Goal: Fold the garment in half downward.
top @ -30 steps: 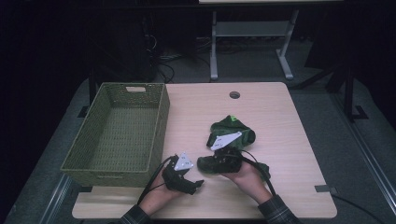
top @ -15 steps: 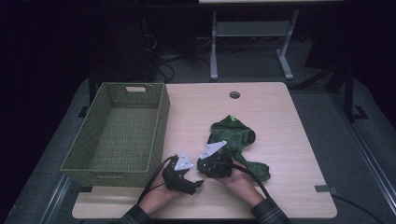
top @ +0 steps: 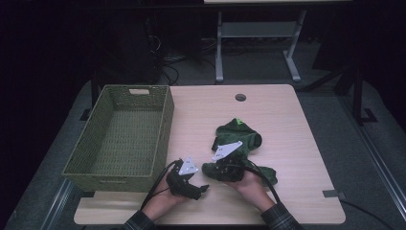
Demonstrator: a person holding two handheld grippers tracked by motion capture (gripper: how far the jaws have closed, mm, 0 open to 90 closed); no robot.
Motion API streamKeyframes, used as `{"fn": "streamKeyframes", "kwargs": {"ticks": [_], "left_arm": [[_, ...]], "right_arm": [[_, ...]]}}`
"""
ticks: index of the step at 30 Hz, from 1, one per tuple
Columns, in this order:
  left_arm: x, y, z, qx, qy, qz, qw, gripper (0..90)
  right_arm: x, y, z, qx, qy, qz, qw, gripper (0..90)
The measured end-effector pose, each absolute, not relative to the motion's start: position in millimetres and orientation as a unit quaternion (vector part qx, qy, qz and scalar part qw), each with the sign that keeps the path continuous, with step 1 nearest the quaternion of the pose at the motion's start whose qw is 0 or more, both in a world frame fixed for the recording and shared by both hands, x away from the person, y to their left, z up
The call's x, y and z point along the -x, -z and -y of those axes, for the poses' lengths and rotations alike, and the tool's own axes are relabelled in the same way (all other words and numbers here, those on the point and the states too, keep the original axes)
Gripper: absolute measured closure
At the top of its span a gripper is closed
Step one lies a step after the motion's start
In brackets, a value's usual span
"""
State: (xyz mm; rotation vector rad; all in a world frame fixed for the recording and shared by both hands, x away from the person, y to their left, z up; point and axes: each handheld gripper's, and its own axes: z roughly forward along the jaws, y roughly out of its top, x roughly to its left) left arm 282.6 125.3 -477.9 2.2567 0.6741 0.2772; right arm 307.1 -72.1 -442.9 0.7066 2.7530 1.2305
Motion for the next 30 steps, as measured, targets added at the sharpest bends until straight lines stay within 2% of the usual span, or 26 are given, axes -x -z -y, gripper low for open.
{"fn": "streamKeyframes", "kwargs": {"ticks": [7,15,30], "left_arm": [[-282.6,477.8,-125.3,-0.882,-0.108,-0.263,0.375,12.5],[-282.6,478.0,-125.1,-0.881,-0.108,-0.264,0.377,12.4],[-283.3,477.9,-124.3,-0.882,-0.108,-0.263,0.376,12.5]], "right_arm": [[-297.4,430.9,84.8,-0.221,-0.421,-0.88,0.015,85.5],[-297.7,419.7,117.7,-0.249,-0.445,-0.86,0.033,84.8],[-299.0,419.4,166.0,-0.294,-0.441,-0.846,0.06,83.7]]}}
